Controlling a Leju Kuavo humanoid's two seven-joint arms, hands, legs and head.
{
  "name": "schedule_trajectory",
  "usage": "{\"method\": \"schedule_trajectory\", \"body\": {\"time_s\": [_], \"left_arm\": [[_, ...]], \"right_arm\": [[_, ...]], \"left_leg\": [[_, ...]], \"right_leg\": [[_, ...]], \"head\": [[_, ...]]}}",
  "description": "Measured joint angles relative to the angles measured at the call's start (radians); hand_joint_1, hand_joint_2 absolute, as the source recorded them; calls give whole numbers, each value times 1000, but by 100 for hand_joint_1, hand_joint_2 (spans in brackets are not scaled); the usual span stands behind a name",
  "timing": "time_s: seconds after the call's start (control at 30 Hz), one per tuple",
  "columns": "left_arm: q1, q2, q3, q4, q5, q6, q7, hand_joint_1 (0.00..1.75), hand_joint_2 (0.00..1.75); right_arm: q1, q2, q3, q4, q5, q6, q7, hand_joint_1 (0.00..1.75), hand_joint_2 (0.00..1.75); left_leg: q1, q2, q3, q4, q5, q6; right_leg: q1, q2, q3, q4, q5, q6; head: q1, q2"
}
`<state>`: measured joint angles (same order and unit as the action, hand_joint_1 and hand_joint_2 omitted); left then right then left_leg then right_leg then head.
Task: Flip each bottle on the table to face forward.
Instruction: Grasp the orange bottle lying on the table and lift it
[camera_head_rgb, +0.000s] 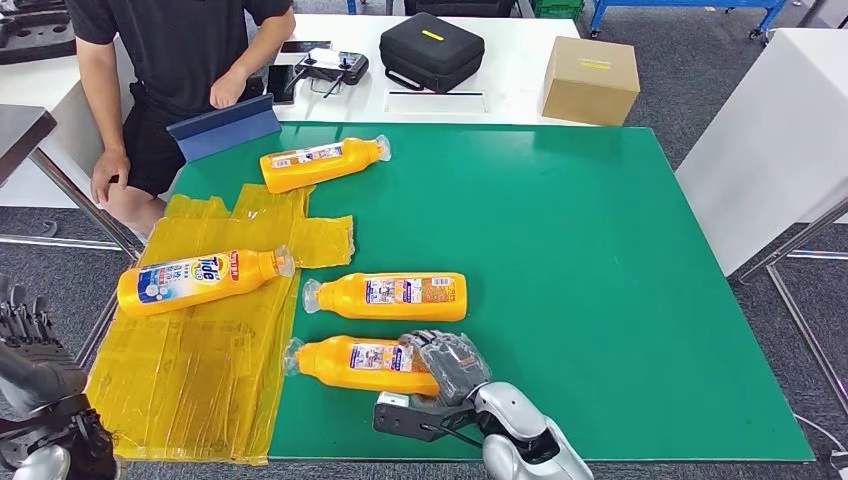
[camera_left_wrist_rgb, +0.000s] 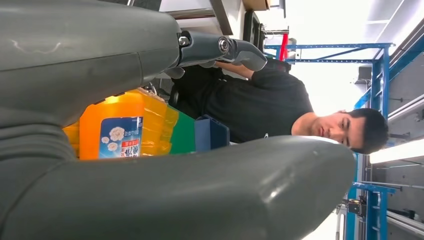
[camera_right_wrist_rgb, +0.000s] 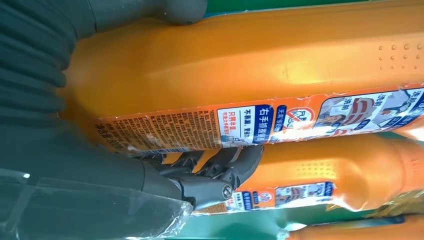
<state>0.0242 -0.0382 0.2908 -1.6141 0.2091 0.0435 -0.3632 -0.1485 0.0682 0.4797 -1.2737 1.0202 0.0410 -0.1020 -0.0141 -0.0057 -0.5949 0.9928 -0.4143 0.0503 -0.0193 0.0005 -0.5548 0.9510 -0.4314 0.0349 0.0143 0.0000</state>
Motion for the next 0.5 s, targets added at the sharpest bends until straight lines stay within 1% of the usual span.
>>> {"method": "schedule_trajectory", "body": {"time_s": [0.07,0.17,0.33,0.5], "left_arm": [[12,-1,0,-6,1,0,2,0,0],[34,-6,0,-11,7,-8,11,0,0],[38,-23,-26,4,28,-48,33,0,0],[13,-47,-93,49,33,-59,35,0,0]], "right_arm": [[17,-6,-4,-48,-46,10,-21,175,175],[23,-13,-29,-161,-130,34,-52,175,175],[-36,-6,-106,-332,-261,72,-92,175,175],[-89,16,-156,-417,-309,77,-112,175,175]], "left_leg": [[0,0,-2,0,0,0],[-1,0,-4,0,0,0],[-2,-1,-4,0,1,1],[-3,-1,-4,0,2,2]], "right_leg": [[0,0,0,0,0,0],[0,0,-2,0,0,0],[0,-1,-3,0,1,1],[0,-1,-2,0,2,2]], "head": [[0,0],[0,0],[0,0],[0,0]]}}
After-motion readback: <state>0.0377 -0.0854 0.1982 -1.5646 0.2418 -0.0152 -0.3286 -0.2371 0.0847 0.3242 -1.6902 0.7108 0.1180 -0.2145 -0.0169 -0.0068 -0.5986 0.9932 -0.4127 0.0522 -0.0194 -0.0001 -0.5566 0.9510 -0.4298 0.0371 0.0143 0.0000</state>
